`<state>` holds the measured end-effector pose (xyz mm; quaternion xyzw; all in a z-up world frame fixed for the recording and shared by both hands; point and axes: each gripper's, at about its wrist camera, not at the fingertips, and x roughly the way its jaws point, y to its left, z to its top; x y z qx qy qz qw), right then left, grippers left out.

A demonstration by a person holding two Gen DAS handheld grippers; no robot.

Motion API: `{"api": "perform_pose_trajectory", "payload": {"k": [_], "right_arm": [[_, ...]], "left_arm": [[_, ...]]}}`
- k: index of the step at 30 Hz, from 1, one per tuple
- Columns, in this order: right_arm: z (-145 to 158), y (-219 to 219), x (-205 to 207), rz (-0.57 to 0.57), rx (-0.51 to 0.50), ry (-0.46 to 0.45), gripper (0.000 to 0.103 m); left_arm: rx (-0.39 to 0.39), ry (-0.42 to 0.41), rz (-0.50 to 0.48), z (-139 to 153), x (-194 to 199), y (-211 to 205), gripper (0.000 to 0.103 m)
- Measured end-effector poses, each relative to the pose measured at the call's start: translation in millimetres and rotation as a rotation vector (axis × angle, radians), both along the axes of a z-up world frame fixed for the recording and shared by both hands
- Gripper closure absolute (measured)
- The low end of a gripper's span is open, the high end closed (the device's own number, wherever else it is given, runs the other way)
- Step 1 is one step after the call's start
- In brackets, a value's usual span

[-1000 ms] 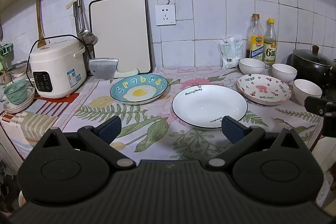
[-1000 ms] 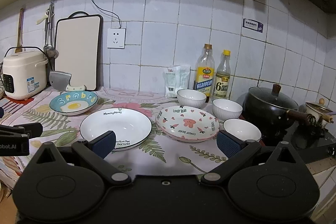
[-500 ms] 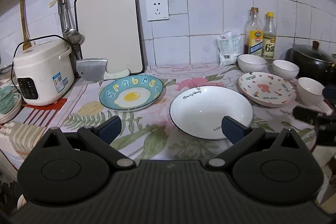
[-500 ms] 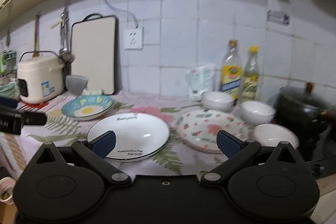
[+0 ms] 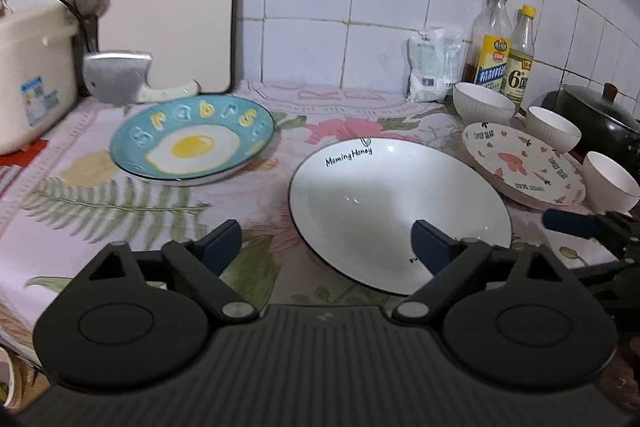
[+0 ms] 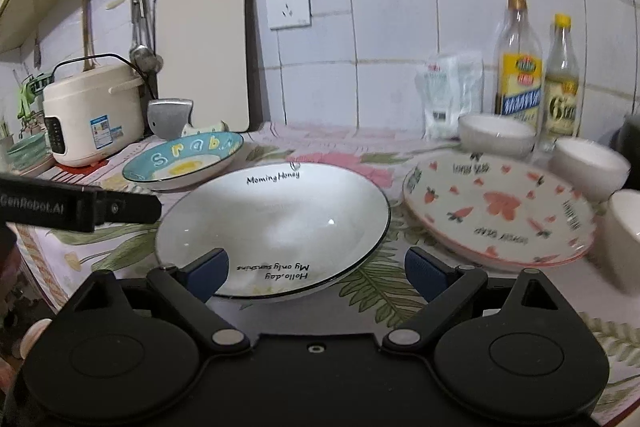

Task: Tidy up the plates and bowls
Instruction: 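Grasp the rim of the white Morning Honey plate with the left gripper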

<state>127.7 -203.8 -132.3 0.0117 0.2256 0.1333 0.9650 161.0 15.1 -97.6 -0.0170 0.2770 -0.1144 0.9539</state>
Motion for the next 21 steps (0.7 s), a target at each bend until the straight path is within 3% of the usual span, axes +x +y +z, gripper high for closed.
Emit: {"api": "perform_pose_trajectory", "payload": {"k": [5, 6, 8, 13, 19, 21], "right_arm": [[-16.6, -3.2, 21.5, 0.013, 0.037, 0.075, 0.021], [-19.2, -4.8, 23.4, 0.018, 0.064, 0.087, 0.025], [-21.7, -8.5, 26.4, 0.032, 0.112, 0.107, 0.036], [-24.5, -10.4, 35.4, 0.032, 0.151, 0.144, 0.045], [-21.9, 1.3, 46.8, 0.000, 0.034, 0.149, 0.048], [-21.8, -1.0, 46.6, -0.006, 0.035, 0.146, 0.057]], "left_arm": [[-0.041, 0.076, -0.016, -19.9, 22.0, 0.3, 0.046], [-0.054, 0.098, -0.020, -23.7, 26.3, 0.7, 0.049], [-0.077, 0.125, -0.031, -30.1, 31.7, 0.7, 0.066], [-0.076, 0.130, -0.026, -38.8, 34.4, -2.8, 0.073], [-0.068, 0.132, 0.014, -40.7, 36.0, -10.1, 0.074], [-0.054, 0.114, 0.021, -41.6, 33.2, -12.6, 0.074]]}}
